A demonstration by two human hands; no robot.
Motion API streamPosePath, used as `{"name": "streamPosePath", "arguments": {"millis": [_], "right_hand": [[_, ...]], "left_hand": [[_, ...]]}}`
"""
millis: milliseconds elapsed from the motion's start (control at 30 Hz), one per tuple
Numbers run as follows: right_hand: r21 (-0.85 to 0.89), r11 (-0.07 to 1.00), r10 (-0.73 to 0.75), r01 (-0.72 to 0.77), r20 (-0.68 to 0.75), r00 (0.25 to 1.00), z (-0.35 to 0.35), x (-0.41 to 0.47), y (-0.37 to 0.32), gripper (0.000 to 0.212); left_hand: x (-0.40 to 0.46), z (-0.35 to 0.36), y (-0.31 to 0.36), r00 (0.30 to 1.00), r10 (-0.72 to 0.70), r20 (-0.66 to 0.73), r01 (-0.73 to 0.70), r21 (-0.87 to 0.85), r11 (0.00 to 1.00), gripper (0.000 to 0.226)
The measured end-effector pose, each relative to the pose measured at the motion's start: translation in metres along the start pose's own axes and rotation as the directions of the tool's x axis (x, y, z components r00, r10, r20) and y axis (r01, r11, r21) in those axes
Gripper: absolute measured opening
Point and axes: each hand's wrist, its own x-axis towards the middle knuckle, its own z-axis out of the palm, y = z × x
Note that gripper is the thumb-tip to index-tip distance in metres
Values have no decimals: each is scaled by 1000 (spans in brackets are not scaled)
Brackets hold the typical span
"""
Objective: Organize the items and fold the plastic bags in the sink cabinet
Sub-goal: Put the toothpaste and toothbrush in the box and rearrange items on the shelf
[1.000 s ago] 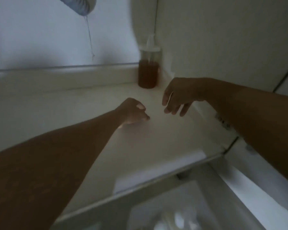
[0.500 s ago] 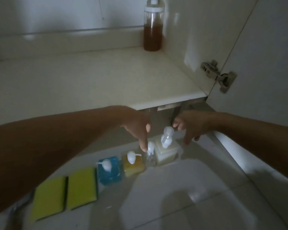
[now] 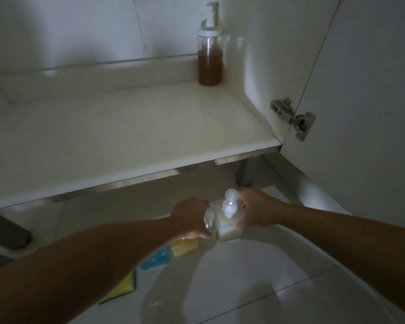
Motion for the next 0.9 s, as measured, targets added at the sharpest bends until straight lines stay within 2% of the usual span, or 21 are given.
{"name": "streamPosePath", "arguments": {"millis": [133,200,300,400,467,633,767,800,900], "right_hand": [[21,1000,20,-20,-30,999,-28,-21,-2,63],[14,1000,-18,19,-37,999,-55,-37,-11,59],[-35,997,-66,64,-75,995,-102,-62,-35,55],[-48,998,-44,37,-145,988,-143,-73,-53,59],[-26,1000,-7,1,-216,976,-164,-72,-61,64],[94,996,47,-8,-423,905,-202,-48,-76,60],[213,975,174,-65,-544,821,-211,-5,-85,84],[239,967,208,-84,-562,801,-212,7,-85,85],[249,957,276,-151,-612,741,-216,40,-86,68]], "left_hand": [[-7,-20,13,998,63,-5,-63,-62,996,69],[-16,-43,25,994,107,5,-106,-92,990,71],[-30,-85,41,980,196,-26,-198,-90,976,62],[-39,-127,48,964,225,-139,-247,-169,954,43],[-36,-151,45,959,198,-205,-243,-227,943,38],[-13,-198,31,927,66,-370,-216,-382,898,38],[14,-212,20,897,-51,-440,-180,-468,865,42],[22,-212,17,890,-78,-449,-164,-475,865,48],[48,-208,13,870,-147,-470,-108,-473,875,57]]}}
